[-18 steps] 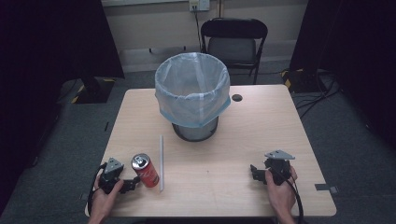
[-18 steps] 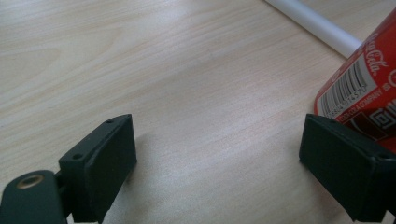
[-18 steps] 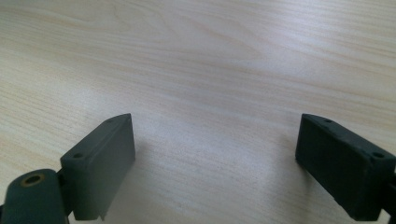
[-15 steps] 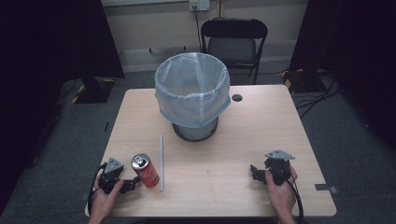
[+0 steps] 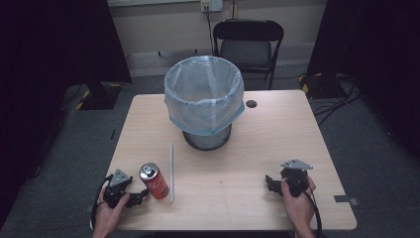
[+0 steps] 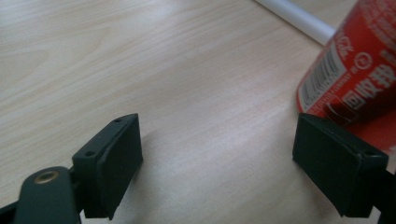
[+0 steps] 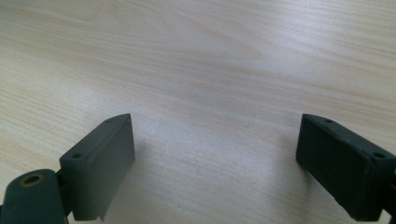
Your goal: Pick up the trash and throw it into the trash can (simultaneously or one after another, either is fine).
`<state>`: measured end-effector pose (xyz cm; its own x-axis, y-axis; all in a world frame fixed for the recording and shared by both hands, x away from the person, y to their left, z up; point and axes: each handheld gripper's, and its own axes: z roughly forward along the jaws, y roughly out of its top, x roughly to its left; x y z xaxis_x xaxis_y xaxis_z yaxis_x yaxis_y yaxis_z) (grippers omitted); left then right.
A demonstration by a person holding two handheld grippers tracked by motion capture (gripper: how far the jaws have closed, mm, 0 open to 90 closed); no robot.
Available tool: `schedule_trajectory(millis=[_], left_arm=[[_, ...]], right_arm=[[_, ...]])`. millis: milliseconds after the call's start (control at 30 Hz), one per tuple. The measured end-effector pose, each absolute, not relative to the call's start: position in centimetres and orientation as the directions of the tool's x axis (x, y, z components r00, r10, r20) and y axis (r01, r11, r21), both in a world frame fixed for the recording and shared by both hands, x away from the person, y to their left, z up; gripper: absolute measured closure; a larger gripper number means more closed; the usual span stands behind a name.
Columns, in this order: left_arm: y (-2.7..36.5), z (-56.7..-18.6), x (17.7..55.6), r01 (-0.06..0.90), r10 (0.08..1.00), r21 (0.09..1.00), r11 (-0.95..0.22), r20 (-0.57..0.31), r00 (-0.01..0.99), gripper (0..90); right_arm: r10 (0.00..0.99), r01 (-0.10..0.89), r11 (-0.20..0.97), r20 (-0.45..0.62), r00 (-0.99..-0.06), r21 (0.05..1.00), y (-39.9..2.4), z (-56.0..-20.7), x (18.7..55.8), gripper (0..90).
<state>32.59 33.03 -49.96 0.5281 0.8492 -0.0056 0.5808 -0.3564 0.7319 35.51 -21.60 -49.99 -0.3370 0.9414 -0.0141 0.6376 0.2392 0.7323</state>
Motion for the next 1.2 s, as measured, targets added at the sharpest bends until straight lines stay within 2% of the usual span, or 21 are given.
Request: schedule_trajectory(millis=[267,600,833,867,1033,1200], left_arm=[[32.2,-49.0,31.8,0.556,0.831,0.735,-0.388,0.018,0.556,16.3],[32.8,-47.6,29.9,0.515,0.788,0.787,-0.34,-0.061,0.613,16.0],[31.7,-47.3,29.6,0.487,0.741,0.814,-0.318,-0.107,0.662,15.8],[31.2,-47.3,29.6,0.489,0.727,0.822,-0.293,-0.141,0.672,15.8],[30.2,-47.3,29.8,0.47,0.71,0.829,-0.302,-0.133,0.692,15.9],[30.1,-47.7,30.2,0.478,0.707,0.836,-0.269,-0.166,0.688,15.9]], right_arm=[[0.941,0.637,0.24,-0.015,-0.337,0.733,-21.6,-50.0,35.5,10.7],[0.942,0.637,0.239,-0.015,-0.336,0.732,-21.6,-50.0,35.5,10.7],[0.941,0.637,0.24,-0.016,-0.337,0.733,-21.6,-50.0,35.5,10.7],[0.941,0.637,0.24,-0.015,-0.337,0.733,-21.6,-50.0,35.5,10.7],[0.941,0.637,0.24,-0.016,-0.337,0.732,-21.6,-50.0,35.5,10.7],[0.941,0.637,0.24,-0.015,-0.337,0.733,-21.6,-50.0,35.5,10.7]])
